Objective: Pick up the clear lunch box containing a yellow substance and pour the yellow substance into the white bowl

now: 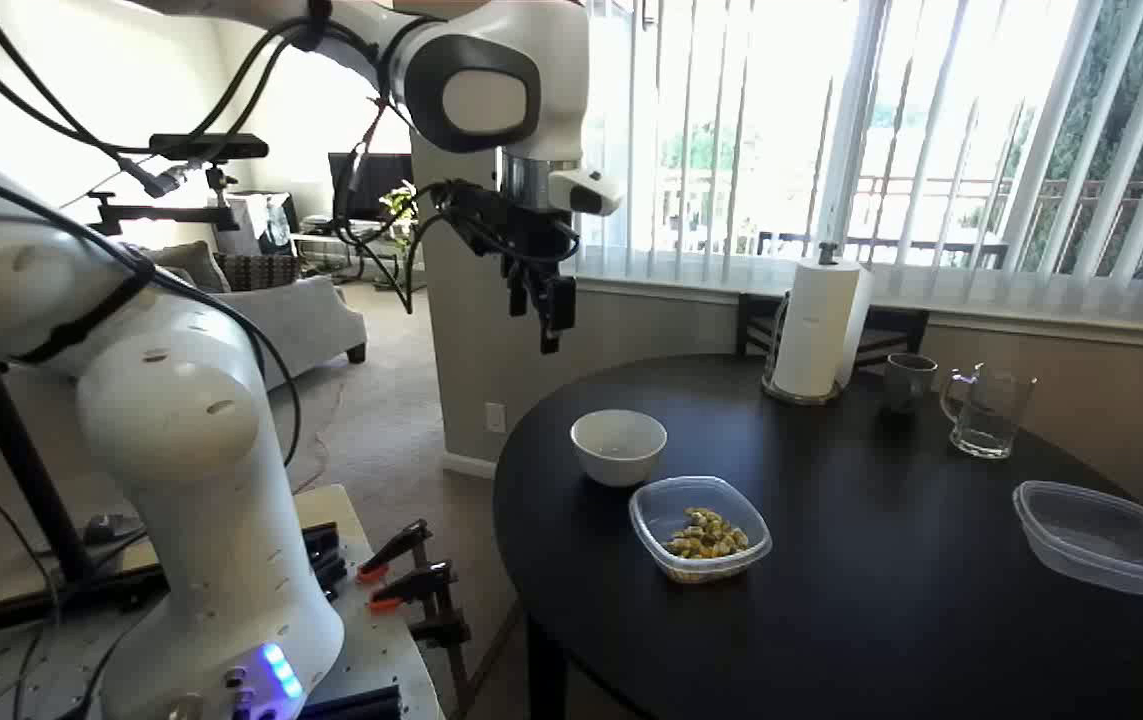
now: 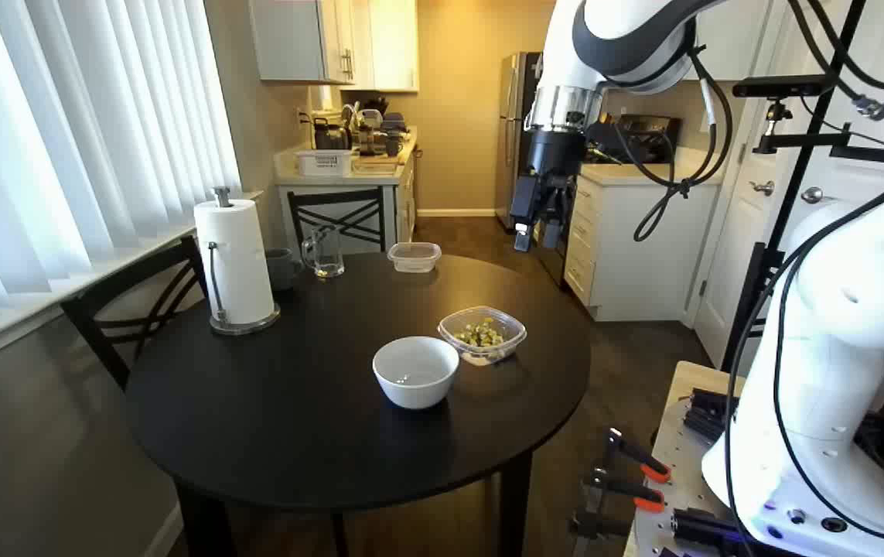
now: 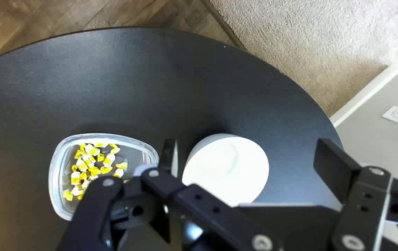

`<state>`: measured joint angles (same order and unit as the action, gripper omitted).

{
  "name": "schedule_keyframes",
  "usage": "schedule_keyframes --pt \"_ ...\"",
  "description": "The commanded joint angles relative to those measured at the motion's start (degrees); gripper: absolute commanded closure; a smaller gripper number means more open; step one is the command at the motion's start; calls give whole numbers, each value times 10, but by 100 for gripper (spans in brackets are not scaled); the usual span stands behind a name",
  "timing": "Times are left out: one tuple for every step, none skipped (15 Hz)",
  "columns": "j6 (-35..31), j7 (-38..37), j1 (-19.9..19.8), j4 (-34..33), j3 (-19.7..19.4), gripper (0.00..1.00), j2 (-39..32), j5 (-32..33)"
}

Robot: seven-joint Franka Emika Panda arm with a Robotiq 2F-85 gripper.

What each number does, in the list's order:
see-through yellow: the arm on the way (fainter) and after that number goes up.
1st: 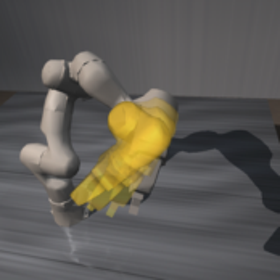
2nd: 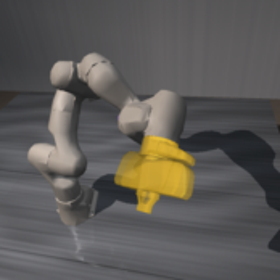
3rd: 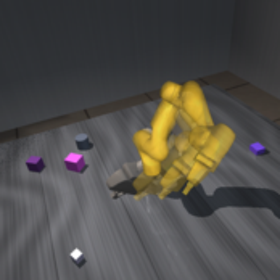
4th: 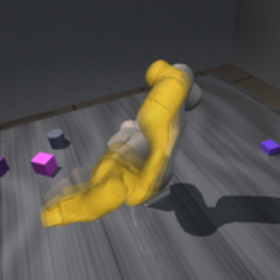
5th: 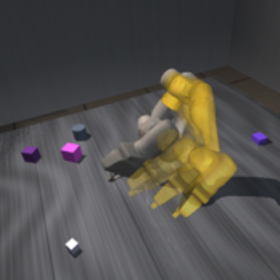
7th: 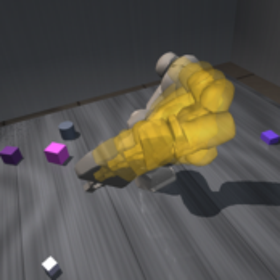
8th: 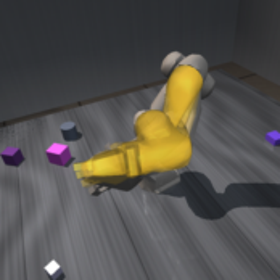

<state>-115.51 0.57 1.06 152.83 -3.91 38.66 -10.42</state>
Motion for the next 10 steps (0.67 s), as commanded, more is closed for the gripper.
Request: schedule_keyframes --pt "2 3 -5 -1 4 0 0 -3" --pt "2 3 -5 -1 4 0 0 -3" --pt "2 3 -5 -1 4 0 0 -3" --pt "2 3 -5 -1 4 0 0 -3" --pt "2 3 -5 -1 4 0 0 -3" --pt "2 3 -5 -1 4 0 0 -3" --pt "2 3 -5 -1 4 0 0 -3" --pt "2 3 -5 -1 4 0 0 -3" --pt "-14 0 -6 9 4 0 1 -8" --pt "-42 -14 -9 17 8 0 -5 -13"
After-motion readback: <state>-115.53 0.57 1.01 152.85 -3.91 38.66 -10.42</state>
